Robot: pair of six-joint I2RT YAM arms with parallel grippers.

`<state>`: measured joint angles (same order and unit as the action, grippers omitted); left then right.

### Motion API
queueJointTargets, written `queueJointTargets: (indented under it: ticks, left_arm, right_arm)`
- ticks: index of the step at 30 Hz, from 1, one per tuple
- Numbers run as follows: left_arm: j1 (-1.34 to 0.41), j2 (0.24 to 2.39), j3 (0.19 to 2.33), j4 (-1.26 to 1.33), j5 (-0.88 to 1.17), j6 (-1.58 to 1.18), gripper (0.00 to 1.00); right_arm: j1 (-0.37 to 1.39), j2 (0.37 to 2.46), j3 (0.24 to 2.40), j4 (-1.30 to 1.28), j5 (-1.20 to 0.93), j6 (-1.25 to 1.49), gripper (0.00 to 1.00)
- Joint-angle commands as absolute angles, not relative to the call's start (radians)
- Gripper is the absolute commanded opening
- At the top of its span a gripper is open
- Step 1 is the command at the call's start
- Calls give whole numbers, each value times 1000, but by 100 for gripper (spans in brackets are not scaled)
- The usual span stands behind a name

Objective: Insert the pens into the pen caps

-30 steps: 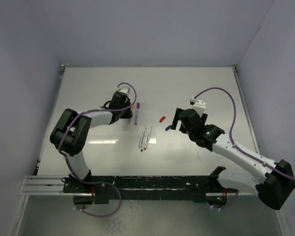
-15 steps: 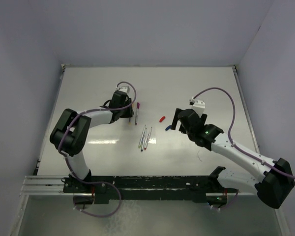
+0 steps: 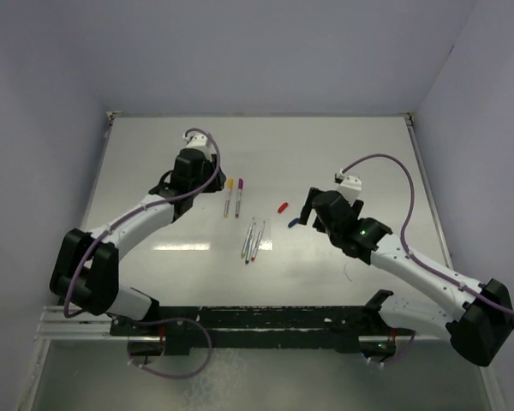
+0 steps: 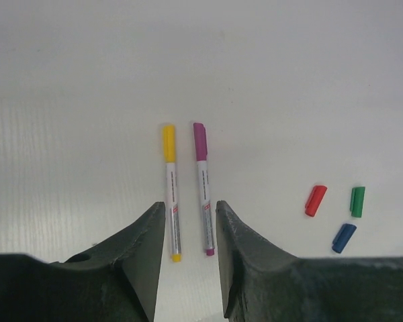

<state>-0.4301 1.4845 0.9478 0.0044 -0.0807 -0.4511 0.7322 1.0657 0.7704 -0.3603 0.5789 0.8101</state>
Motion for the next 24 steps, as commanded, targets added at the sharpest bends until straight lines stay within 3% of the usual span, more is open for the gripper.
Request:
queueJointTargets:
  ticks: [1,6,11,24]
  left_arm:
    - [-426,1367,876,-31,-79,-428,40]
    - [-452,1271,804,-89,-37,-422,39]
    - [-619,1238,799,-171,-148,-373,39]
    - [-743,1394,783,-138,-123,-394,38]
  right_arm:
    - [733,1077,791,-411,632,919,100]
    - [733,1108,815,-455,635,941,100]
    - [733,1116,804,-442,650,957,100]
    - [733,1082,762,-429,694,850,100]
